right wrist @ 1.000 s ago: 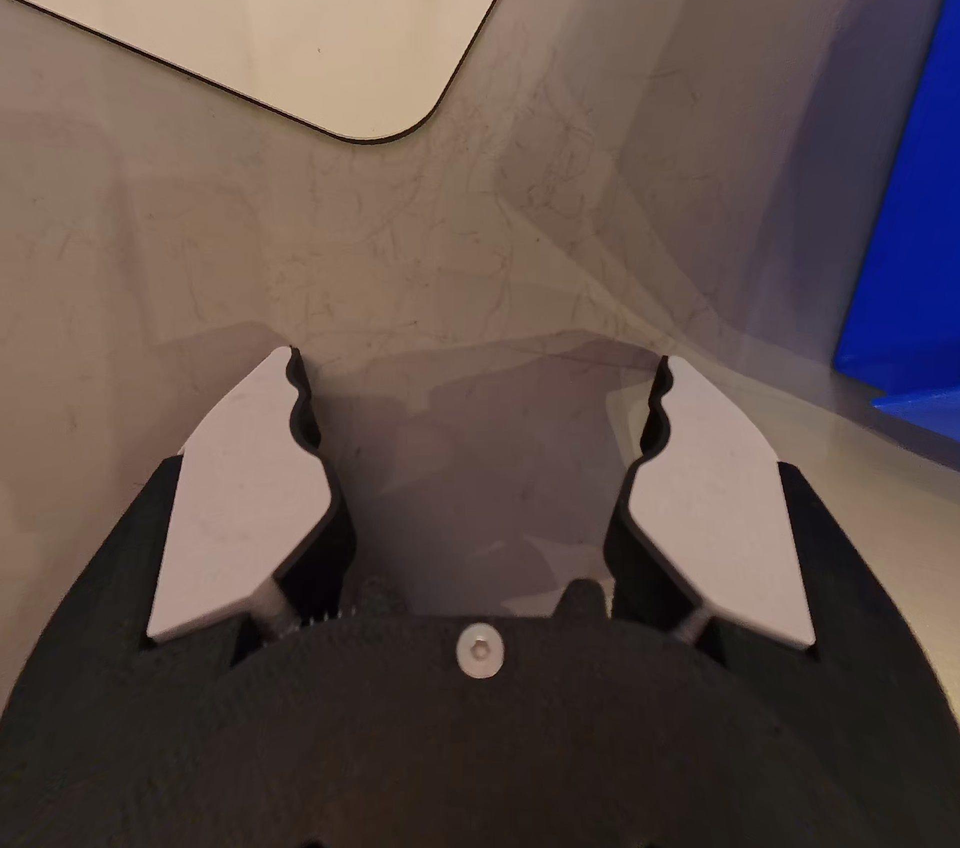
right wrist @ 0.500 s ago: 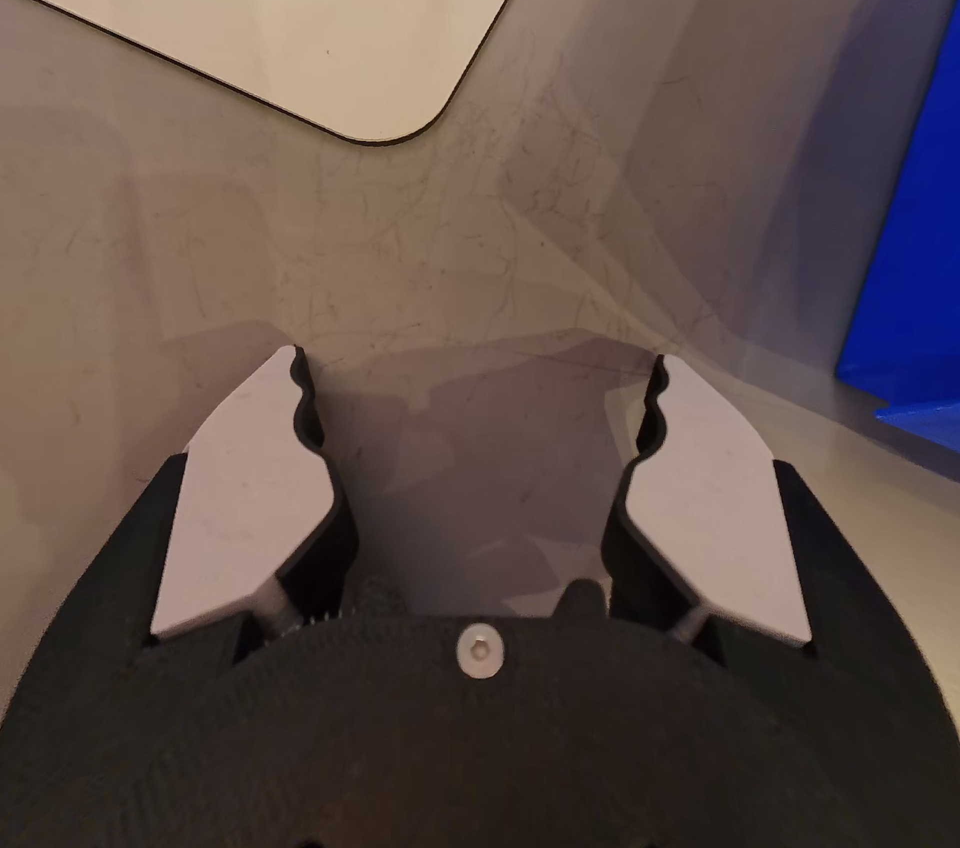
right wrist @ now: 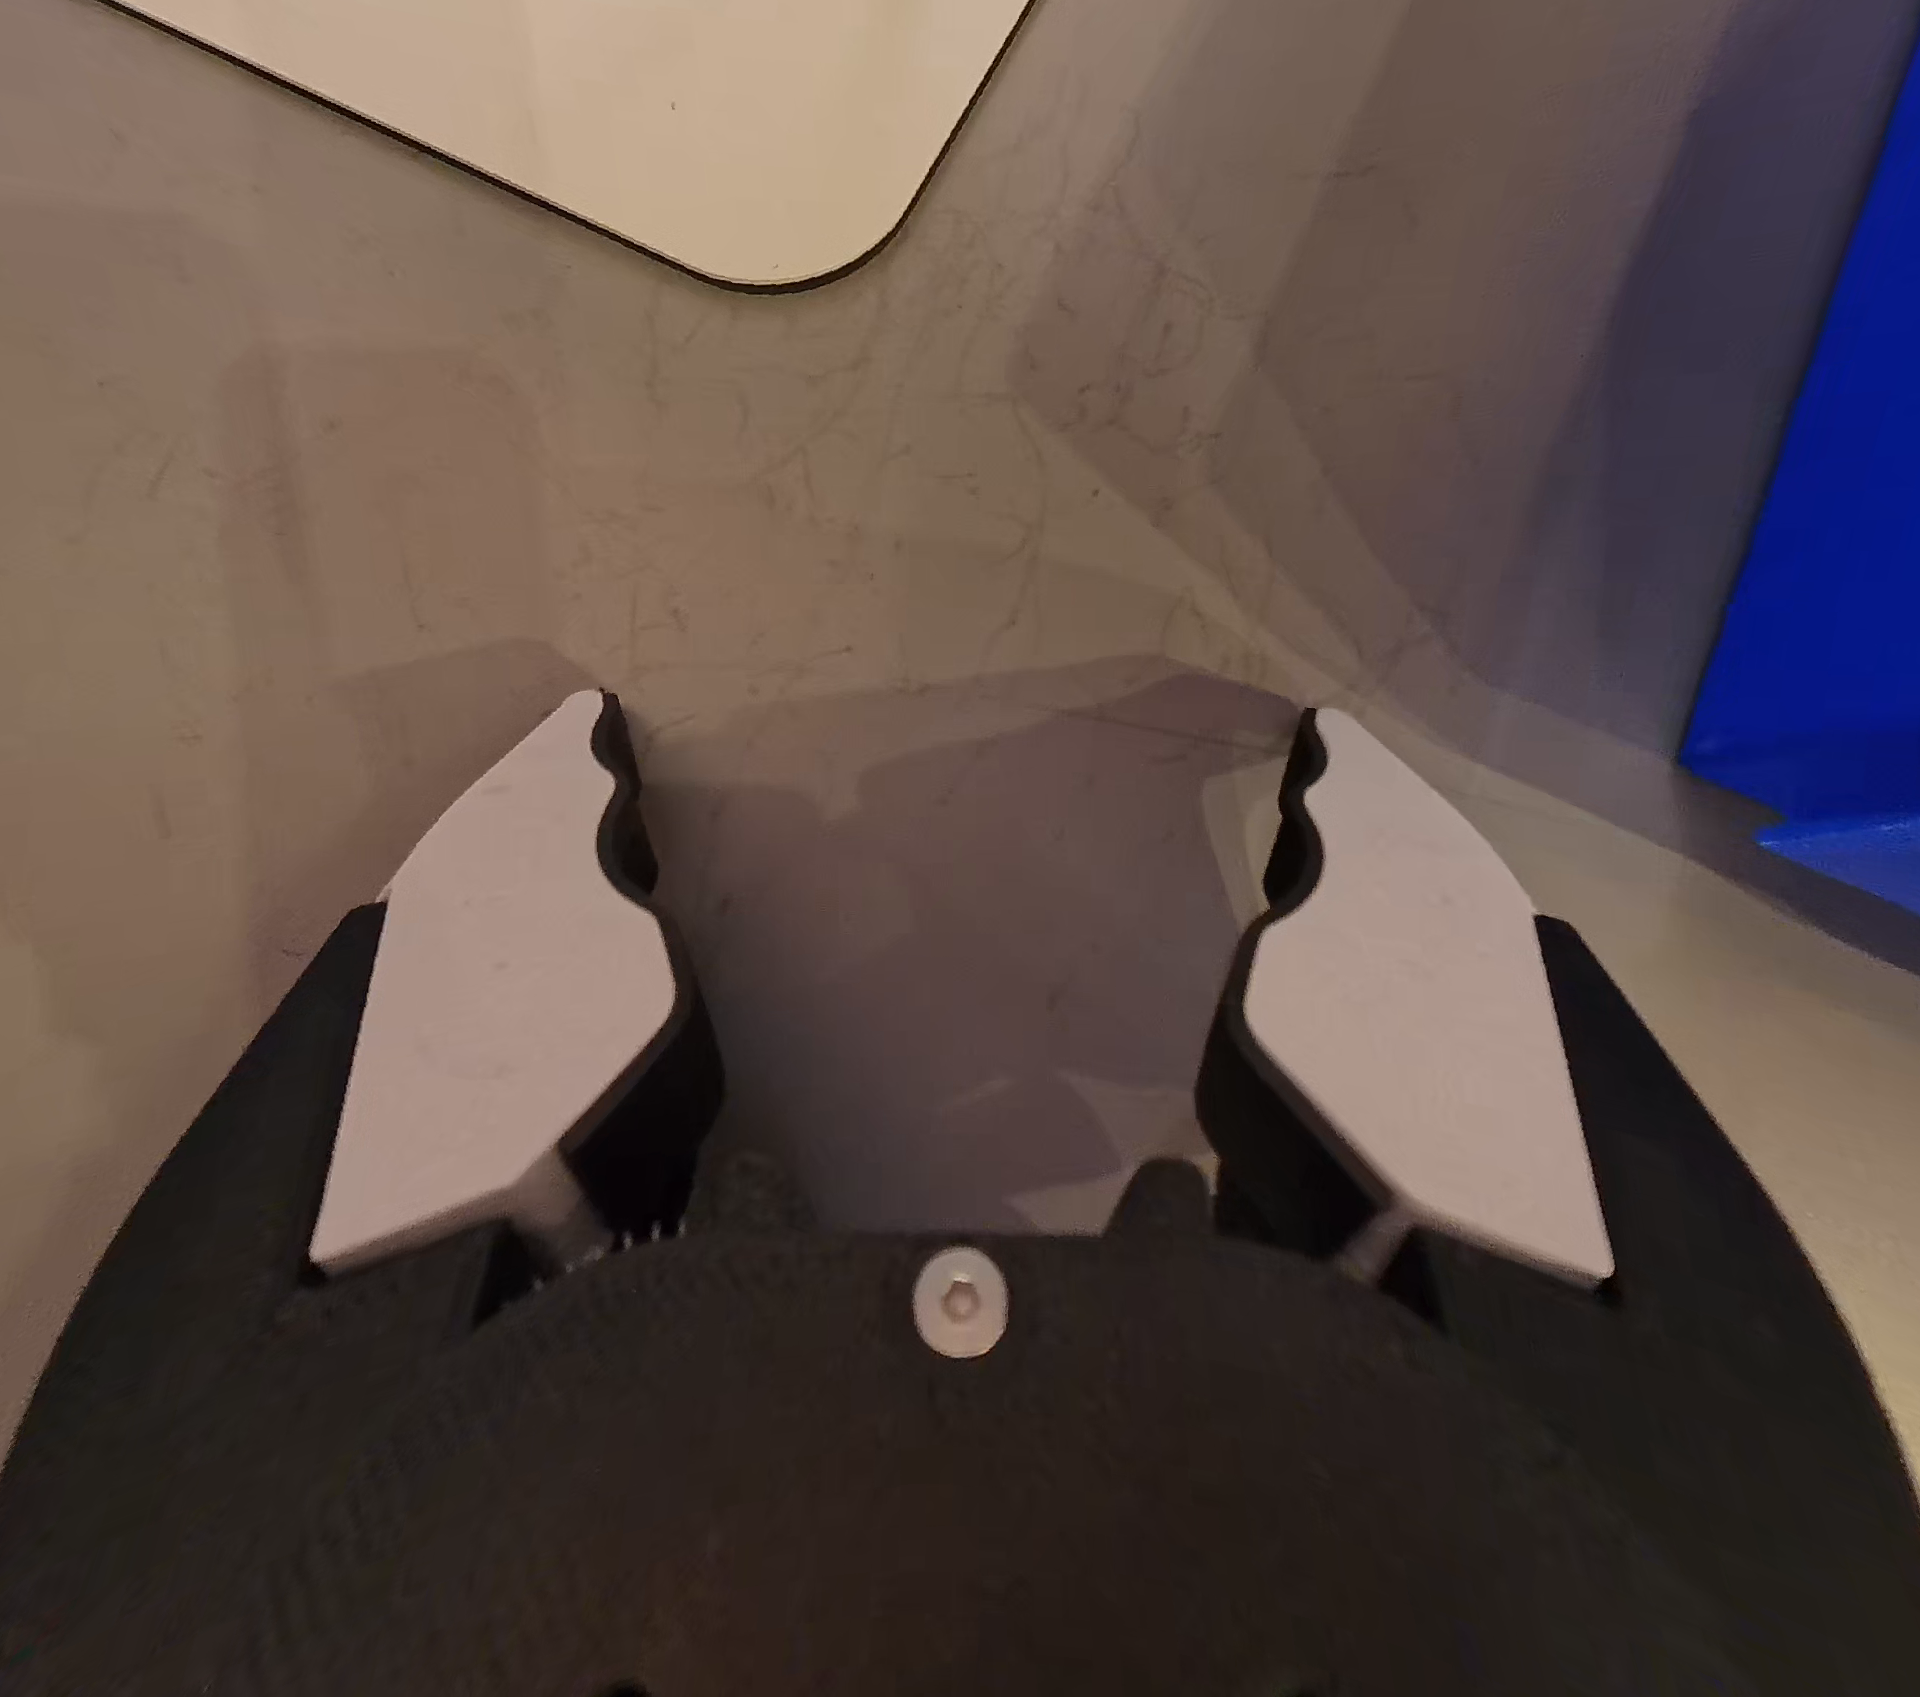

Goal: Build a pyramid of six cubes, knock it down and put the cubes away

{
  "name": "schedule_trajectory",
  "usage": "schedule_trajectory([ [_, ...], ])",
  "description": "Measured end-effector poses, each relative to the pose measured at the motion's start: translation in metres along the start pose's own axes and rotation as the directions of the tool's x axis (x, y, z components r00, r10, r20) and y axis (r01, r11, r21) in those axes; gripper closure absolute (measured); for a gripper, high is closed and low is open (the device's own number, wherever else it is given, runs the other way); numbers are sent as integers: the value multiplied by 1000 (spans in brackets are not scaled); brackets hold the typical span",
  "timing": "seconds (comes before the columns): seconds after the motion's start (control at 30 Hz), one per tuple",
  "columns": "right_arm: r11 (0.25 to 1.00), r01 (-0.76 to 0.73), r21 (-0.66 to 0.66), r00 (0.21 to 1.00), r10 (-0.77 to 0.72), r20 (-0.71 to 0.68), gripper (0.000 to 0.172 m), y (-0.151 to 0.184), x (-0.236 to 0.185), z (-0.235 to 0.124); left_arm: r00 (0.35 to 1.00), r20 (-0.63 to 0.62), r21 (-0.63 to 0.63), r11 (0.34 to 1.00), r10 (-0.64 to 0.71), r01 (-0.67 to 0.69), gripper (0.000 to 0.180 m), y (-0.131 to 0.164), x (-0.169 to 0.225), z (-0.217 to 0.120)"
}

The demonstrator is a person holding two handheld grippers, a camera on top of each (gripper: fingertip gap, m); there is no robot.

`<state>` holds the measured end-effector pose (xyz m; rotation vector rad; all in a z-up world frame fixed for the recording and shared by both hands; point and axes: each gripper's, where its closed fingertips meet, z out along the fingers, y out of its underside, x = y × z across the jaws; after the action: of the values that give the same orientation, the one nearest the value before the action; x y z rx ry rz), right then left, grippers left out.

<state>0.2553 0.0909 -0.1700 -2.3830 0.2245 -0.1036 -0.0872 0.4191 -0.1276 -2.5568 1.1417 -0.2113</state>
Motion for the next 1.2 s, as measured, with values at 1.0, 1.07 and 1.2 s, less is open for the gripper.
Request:
schedule_trajectory([
  [1.0,1000,8,4,1000,-8,2,58,14,3,-11,965,-53,108,962,256,-249,154,-15,43,-107],
  [1.07,1000,10,5,1000,-10,5,58,14,2,-10,940,-72,129,937,335,-324,154,-13,73,-126],
  [1.2,1000,15,5,1000,-16,10,59,13,1,-9,842,-191,178,861,504,-476,154,-5,159,-129],
])
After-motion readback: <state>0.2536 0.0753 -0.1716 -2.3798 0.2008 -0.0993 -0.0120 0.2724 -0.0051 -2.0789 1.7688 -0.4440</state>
